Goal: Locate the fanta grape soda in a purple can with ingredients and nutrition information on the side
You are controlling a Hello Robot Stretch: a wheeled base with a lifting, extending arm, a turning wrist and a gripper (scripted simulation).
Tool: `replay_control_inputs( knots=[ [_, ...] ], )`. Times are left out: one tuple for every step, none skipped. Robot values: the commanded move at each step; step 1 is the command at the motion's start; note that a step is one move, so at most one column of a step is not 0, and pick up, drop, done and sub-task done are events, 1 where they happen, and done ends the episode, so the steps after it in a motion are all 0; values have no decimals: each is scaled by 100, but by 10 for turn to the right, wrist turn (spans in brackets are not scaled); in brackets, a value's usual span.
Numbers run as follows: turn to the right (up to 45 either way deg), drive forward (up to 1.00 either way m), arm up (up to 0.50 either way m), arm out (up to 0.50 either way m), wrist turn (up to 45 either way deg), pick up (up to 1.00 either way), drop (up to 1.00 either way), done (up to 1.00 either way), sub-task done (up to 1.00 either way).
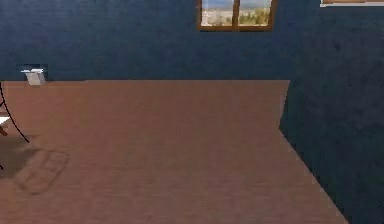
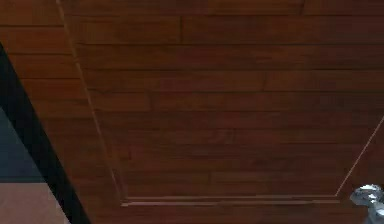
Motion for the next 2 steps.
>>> replay_control_inputs(
  knots=[
    [-270, 0, 0, 0, 0, 0, 0, 0, 0],
    [0, 70, 0, 0, 0, 0, 0, 0, 0]
  ],
)
